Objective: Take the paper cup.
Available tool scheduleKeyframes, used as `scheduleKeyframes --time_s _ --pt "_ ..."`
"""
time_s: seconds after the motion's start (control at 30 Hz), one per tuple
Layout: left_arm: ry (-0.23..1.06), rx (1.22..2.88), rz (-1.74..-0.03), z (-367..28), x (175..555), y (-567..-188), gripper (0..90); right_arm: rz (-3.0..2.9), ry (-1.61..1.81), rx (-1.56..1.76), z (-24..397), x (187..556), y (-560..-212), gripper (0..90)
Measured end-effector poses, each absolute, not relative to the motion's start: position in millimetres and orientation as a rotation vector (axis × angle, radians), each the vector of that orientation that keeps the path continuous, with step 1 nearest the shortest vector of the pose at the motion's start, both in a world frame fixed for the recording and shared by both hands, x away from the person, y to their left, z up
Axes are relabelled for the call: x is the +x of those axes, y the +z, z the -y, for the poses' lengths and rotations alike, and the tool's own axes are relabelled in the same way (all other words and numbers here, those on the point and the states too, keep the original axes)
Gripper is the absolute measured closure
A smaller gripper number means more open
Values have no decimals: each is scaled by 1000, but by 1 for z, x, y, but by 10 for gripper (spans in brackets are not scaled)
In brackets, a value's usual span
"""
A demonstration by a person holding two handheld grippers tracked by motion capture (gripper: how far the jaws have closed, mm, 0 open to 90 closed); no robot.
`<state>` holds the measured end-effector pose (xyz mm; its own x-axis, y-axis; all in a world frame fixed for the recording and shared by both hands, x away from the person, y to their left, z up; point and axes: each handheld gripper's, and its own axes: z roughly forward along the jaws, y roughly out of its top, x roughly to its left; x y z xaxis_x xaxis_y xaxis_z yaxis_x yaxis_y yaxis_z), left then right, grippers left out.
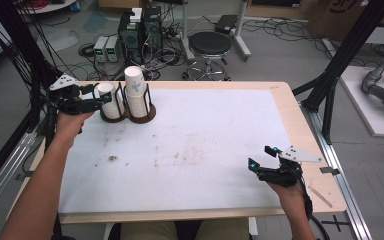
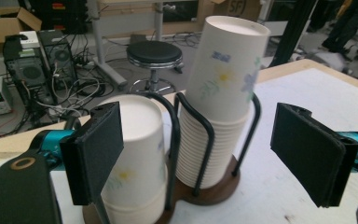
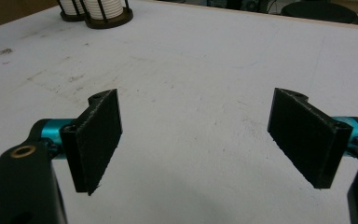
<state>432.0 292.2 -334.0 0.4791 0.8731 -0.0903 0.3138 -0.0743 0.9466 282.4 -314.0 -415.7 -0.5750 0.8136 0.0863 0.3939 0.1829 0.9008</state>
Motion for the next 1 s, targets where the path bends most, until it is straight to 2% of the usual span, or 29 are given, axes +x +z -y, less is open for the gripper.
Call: scheduleKeyframes --time_s 0.27,0.37,0.63,0.9,1.0 --pt "677 1637 -1112 -293 464 -330 196 -2056 1361 1143 315 283 -416 180" --pt "684 1655 -1185 -296 474 -341 200 -2052 1361 1144 316 282 -416 181" --pt "683 1690 -1218 -292 485 -354 211 -2057 1358 1156 318 281 -417 180" --pt "661 1720 -1228 -292 489 -360 330 -2059 1359 1161 319 280 -418 180" --pt "660 1724 -1229 -292 489 -360 345 -2059 1360 1160 319 280 -418 180"
